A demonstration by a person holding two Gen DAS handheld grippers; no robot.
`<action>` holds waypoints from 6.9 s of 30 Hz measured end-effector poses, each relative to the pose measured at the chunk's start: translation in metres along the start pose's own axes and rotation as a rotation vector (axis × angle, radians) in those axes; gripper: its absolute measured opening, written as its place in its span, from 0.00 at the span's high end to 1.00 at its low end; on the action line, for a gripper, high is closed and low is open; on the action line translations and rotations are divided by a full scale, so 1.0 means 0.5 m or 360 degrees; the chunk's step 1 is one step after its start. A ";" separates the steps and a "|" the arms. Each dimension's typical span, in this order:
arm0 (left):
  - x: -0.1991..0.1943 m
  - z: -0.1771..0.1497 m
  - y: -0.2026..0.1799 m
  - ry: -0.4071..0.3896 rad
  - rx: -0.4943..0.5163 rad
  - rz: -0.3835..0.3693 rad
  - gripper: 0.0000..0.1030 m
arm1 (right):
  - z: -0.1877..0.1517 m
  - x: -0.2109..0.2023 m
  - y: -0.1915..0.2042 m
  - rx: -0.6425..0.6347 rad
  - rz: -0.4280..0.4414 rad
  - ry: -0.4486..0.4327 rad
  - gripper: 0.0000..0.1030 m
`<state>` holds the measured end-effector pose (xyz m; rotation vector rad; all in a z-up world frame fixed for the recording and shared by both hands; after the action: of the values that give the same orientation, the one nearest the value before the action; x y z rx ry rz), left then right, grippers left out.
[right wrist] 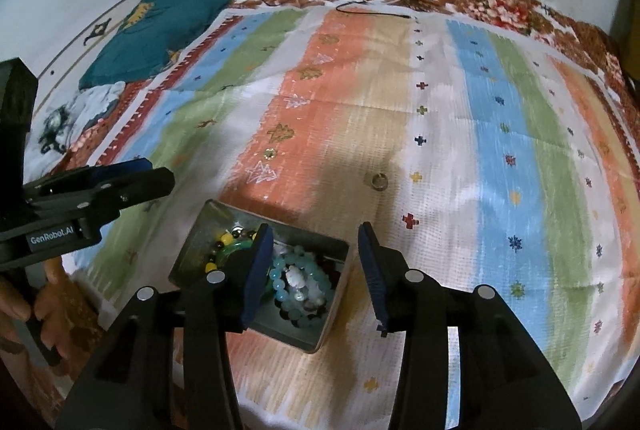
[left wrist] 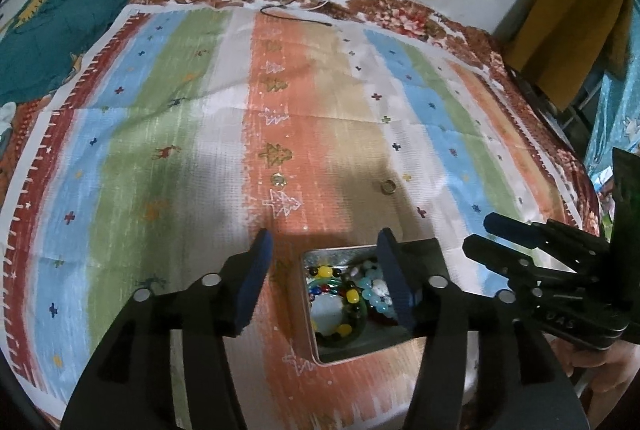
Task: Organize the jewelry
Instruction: 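Lower both bracelets into the tin and open both tools, then move the left tool to the small gold charm while the right tool approaches the small ring, then close the left tool on the gold charm while the right tool grasps the small ring, then carry the charm and ring over the silver tin with both tools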
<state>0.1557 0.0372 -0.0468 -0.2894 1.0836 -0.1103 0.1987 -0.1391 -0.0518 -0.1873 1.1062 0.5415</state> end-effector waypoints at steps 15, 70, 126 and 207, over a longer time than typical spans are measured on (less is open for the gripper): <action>0.052 0.029 0.023 0.0089 0.0013 0.0075 0.41 | 0.028 0.041 -0.034 0.0073 -0.0020 0.0072 0.50; 0.231 0.119 0.050 0.0323 0.0093 0.0218 0.37 | 0.118 0.200 -0.088 0.0092 -0.0142 0.0234 0.47; 0.304 0.146 0.078 0.0439 0.0129 0.0163 0.87 | 0.126 0.297 -0.102 0.0103 -0.0092 0.0389 0.81; 0.023 0.027 -0.041 0.0039 0.0178 -0.0112 0.88 | 0.022 0.037 0.036 -0.0083 -0.0002 -0.0002 0.81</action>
<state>0.1739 0.0173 -0.0448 -0.2261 1.0874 -0.2373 0.2046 -0.1131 -0.0610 -0.2329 1.0911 0.5693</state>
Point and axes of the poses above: each gripper's, at about its wrist camera, not at the fingertips, and x roughly the way its jaws point, y to its left, z to its top, the point moved 4 cm from there along x, roughly the way its jaws point, and after that the axes turned 7 degrees about y, right-handed, at the moved point
